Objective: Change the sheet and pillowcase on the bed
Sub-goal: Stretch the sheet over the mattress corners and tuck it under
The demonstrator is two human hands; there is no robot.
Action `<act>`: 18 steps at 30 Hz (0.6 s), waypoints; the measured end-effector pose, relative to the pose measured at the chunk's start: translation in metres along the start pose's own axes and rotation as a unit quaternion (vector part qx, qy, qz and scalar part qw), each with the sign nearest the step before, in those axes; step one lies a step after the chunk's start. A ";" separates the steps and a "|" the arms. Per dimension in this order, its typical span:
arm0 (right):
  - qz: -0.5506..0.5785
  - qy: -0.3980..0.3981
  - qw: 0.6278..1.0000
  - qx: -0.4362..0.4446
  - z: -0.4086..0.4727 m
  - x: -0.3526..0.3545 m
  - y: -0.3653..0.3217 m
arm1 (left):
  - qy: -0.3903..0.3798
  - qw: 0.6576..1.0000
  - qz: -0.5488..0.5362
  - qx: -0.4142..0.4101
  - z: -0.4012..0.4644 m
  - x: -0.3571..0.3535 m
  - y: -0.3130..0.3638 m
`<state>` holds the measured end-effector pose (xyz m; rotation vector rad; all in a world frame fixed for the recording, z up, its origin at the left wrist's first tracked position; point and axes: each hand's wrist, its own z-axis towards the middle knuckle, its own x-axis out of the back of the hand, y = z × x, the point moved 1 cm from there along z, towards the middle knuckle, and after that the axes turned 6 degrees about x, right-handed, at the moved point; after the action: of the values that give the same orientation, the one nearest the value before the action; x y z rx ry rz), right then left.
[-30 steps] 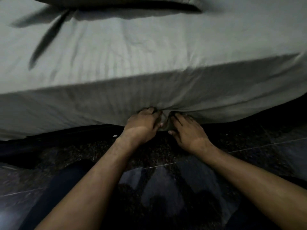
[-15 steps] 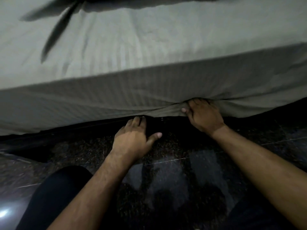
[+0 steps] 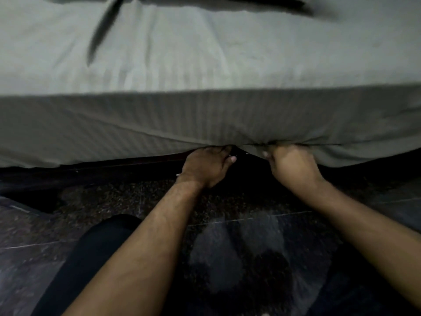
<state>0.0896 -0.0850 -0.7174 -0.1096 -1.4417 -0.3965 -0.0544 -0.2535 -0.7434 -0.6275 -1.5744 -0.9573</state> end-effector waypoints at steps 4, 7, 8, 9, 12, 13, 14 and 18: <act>0.147 -0.046 0.985 0.075 -0.007 -0.020 -0.026 | 0.022 0.999 -0.013 0.042 0.005 0.007 -0.001; 0.145 -0.034 0.988 0.044 0.000 -0.030 -0.028 | 0.075 0.995 0.047 0.054 0.006 0.023 0.007; 0.142 -0.024 0.989 0.032 0.005 -0.031 -0.026 | 0.110 0.990 0.064 0.059 0.006 0.034 0.010; 0.141 -0.014 0.990 0.018 0.010 -0.030 -0.023 | 0.143 0.986 0.052 0.065 0.007 0.043 0.013; 0.127 -0.004 0.992 -0.013 0.028 -0.029 -0.017 | 0.183 0.978 -0.080 0.065 0.003 0.053 0.012; 0.114 -0.018 0.993 -0.005 0.035 -0.029 -0.014 | 0.148 0.982 -0.106 0.055 0.001 0.049 0.015; 0.106 -0.049 0.993 0.006 0.040 -0.026 -0.009 | 0.098 0.987 -0.119 0.038 0.001 0.041 0.021; 0.127 -0.176 0.976 0.027 0.051 -0.010 0.003 | -0.019 0.996 -0.082 -0.013 0.018 0.008 0.052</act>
<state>0.0421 -0.0644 -0.7199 -0.3308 -1.7610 -0.1301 -0.0237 -0.2120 -0.7243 -0.5431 -1.6694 -1.0957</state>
